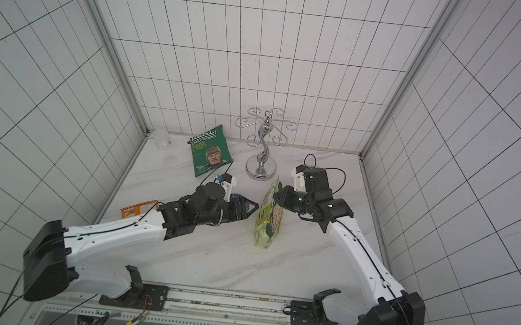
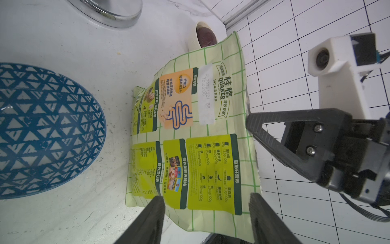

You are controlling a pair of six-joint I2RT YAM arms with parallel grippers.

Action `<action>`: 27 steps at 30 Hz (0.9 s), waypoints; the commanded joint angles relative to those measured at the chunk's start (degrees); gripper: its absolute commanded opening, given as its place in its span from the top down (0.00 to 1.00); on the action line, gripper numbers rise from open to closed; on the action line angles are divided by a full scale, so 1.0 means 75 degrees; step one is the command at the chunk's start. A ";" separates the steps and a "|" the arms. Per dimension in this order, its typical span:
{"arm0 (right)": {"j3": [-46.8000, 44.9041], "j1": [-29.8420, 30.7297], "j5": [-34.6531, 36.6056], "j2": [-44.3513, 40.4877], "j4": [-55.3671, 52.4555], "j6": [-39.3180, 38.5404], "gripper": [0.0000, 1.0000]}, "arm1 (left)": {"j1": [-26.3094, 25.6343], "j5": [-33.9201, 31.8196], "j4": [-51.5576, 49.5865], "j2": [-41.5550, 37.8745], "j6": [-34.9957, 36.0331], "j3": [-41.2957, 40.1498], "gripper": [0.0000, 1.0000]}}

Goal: Pour the oats into the breakfast bowl
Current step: Open the oats bag at the center of the board.

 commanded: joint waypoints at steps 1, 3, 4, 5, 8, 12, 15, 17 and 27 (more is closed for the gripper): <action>-0.0158 0.0099 0.0156 -0.0197 -0.0013 -0.0099 0.79 | -0.0043 -0.0083 0.0061 -0.0024 0.0064 0.0024 0.34; -0.0203 0.0100 0.0195 -0.0274 -0.0028 -0.0110 0.79 | -0.0040 -0.0099 0.0056 -0.0023 0.0070 0.0024 0.34; -0.0232 0.0095 0.0178 -0.0291 -0.0041 -0.0115 0.79 | -0.0038 -0.0112 0.0059 -0.0019 0.0061 0.0024 0.34; -0.0254 0.0104 0.0124 -0.0293 -0.0048 -0.0125 0.79 | -0.0046 -0.0106 0.0058 -0.0018 0.0053 0.0024 0.34; -0.0330 0.0123 0.0053 -0.0313 -0.0033 -0.0096 0.79 | -0.0046 -0.0118 0.0046 -0.0010 0.0048 0.0032 0.34; -0.0423 0.0180 0.0053 -0.0452 -0.0022 -0.0072 0.79 | -0.0038 -0.0128 0.0026 0.0003 0.0052 0.0024 0.34; -0.0522 0.0208 0.0103 -0.0584 -0.0022 -0.0061 0.79 | -0.0040 -0.0142 0.0005 -0.0012 0.0045 0.0031 0.34; -0.0582 0.0239 0.0147 -0.0602 -0.0022 -0.0049 0.79 | -0.0043 -0.0152 0.0013 -0.0011 0.0043 0.0030 0.34; -0.0551 0.0595 0.0377 -0.0434 -0.0080 -0.0115 0.76 | -0.0050 -0.0466 -0.0427 0.0323 0.0114 0.0572 0.34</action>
